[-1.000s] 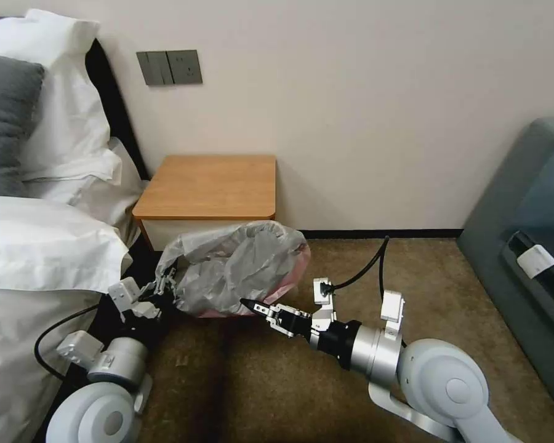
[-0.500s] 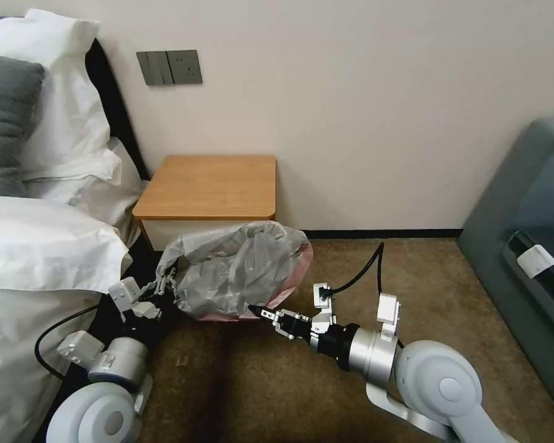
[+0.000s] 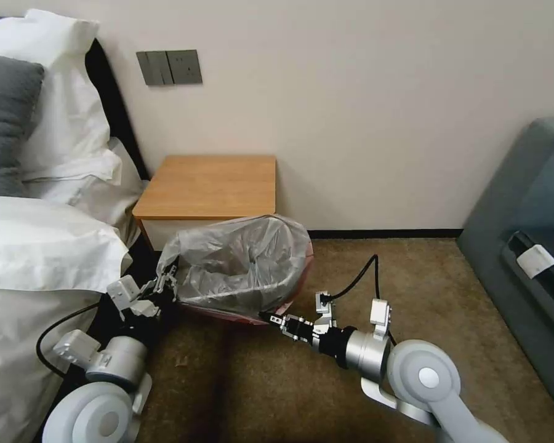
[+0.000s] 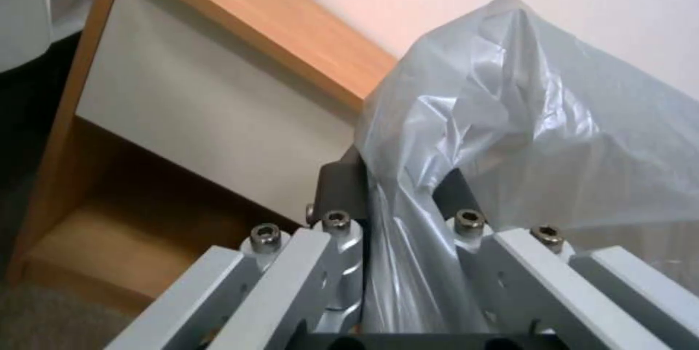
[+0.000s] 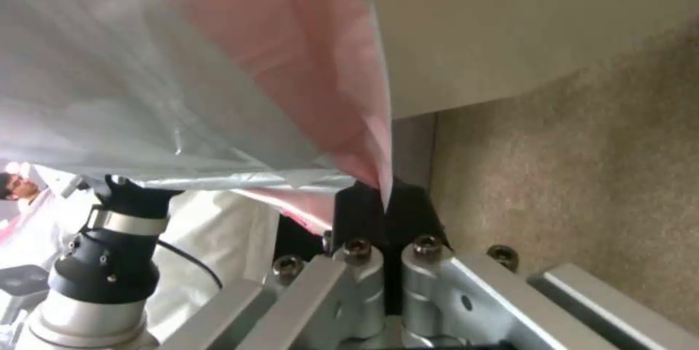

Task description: Pick up the garbage bag from the table and place it over the trash can.

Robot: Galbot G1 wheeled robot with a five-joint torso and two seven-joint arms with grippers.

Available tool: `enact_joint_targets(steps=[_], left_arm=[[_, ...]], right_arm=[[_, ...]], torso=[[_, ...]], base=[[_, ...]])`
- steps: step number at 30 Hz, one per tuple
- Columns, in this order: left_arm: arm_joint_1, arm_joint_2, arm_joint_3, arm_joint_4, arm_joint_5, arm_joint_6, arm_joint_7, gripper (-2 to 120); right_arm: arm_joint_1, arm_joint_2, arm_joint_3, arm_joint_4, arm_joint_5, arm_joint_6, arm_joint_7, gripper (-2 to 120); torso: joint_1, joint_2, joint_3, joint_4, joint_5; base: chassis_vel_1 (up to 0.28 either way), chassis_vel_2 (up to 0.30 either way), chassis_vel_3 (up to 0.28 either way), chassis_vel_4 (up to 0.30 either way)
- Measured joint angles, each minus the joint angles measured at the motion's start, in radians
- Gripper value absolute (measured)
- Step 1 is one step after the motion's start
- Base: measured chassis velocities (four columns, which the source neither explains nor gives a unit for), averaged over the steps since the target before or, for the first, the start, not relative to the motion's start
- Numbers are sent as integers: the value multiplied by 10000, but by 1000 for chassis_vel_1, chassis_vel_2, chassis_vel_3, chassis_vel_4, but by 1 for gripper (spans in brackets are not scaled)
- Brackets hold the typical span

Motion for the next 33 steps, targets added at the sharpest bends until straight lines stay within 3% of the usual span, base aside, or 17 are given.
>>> enact_joint_targets(steps=[11,21,27,31,33], left_arm=[[41,-5,-54,61,64,76,-26,9],[5,78,-161,322,551,-106,-116,9],[-52,78,-147,407,671,-106,-253,9],[-49,81,-114,426,1046,-116,-411,9],[-29,93,-97,426,1223,-119,-422,9]], right_arm=[[-147,-111,320,-63,-690,81,-741,2],[-1126,-714,569,891,-3945,383,-2778,41],[-1646,-1003,1123,1617,-4207,604,-3217,60],[-2170,-1173,2098,2750,-4240,959,-3289,78],[-2210,-1219,2296,2997,-4259,1056,-3314,82]], torso=[[0,0,0,1,-1],[0,0,0,0,1],[0,0,0,1,1],[0,0,-1,-1,0],[0,0,0,-1,-1]], base=[[0,0,0,0],[0,0,0,0],[0,0,0,0],[0,0,0,0],[0,0,0,0]])
